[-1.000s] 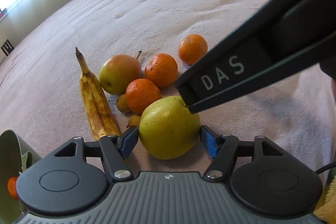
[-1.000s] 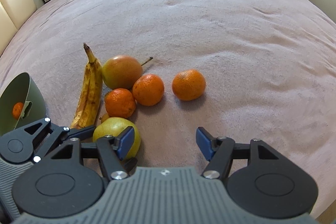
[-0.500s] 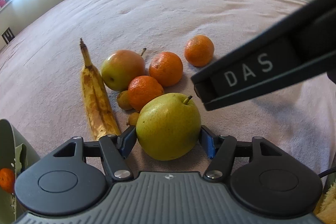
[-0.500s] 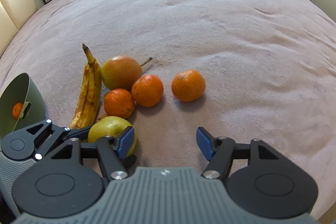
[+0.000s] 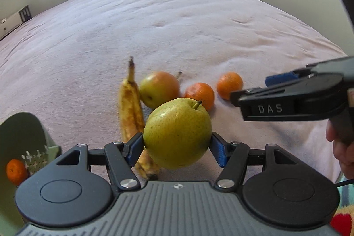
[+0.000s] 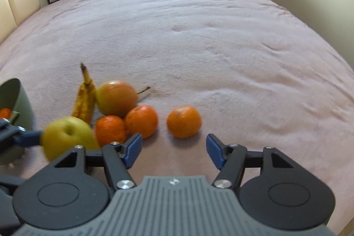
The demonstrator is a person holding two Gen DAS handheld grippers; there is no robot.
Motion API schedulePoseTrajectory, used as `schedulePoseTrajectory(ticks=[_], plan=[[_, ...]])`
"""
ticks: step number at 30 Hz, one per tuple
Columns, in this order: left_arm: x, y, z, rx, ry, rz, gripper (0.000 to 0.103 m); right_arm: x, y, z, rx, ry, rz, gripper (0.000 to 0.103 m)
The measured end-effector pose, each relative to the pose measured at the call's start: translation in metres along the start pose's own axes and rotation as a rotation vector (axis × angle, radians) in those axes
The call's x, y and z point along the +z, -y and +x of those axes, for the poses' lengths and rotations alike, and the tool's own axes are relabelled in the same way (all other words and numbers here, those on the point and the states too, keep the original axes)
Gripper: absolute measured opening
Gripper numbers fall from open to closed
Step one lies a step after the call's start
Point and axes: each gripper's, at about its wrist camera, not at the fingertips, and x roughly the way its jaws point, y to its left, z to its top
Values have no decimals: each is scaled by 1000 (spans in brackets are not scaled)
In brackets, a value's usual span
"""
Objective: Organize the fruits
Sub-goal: 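Grasp the green pear with the left tool, then grasp a mandarin with the right tool while the left tool lifts the pear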
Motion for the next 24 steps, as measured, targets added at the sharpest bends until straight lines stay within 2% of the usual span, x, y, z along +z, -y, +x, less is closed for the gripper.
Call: schedulePoseTrajectory(ticks=[6, 13, 24], plan=[[6, -9, 0, 24, -13, -66, 74, 10, -5, 26, -48, 0, -58, 49], [10, -20, -2, 33, 3, -94, 74, 14, -6, 46, -90, -6, -93, 48], [10, -25, -4, 37, -2, -109, 74, 13, -10, 53, -94, -20, -97, 43]])
